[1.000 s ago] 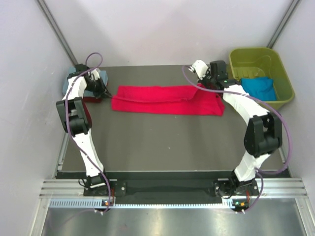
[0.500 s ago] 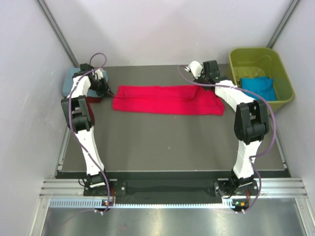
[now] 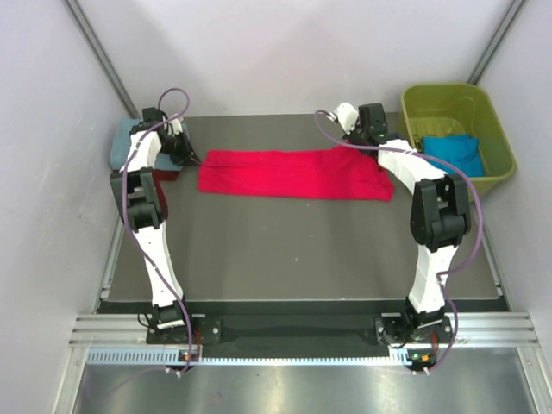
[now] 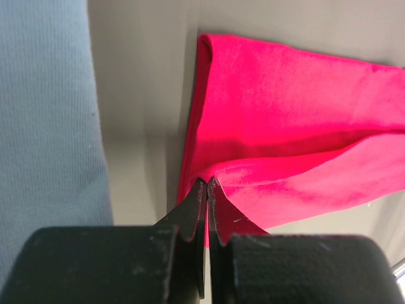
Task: Fold and stack the t-shirts
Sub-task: Fold the tshirt
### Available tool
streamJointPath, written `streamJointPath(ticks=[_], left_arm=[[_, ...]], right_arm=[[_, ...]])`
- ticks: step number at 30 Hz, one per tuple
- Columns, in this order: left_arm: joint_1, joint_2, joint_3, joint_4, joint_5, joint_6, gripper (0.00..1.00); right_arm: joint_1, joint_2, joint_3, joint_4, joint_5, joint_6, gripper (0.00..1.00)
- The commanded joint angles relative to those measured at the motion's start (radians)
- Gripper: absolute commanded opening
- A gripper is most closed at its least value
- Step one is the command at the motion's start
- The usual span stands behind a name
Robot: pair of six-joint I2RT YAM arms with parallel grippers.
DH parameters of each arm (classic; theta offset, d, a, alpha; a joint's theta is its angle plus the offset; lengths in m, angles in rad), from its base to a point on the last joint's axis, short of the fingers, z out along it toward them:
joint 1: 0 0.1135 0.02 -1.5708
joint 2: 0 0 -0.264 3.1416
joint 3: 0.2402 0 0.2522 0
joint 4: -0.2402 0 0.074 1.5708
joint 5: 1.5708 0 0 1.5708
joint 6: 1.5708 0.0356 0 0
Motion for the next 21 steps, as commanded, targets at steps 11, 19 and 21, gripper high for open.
streamJointPath(ticks=[11,19,21], left_arm=[[-0.027,-0.021,0.054,0.043,-0.111,0.016,0.7],[-0.027,-0.168,-0.074,-0.014,-0.106,0.027,0.69],[-0.026,-0.185,-0.117,-0.024,-0.097,0.034,0.69]], right_arm=[[-0.01,0.056,0.032,0.091,0.041,-0.005,0.0],[-0.008,0.02,-0.002,0.163,0.147,-0.002,0.53],[-0.008,-0.001,-0.005,0.163,0.156,0.01,0.55]])
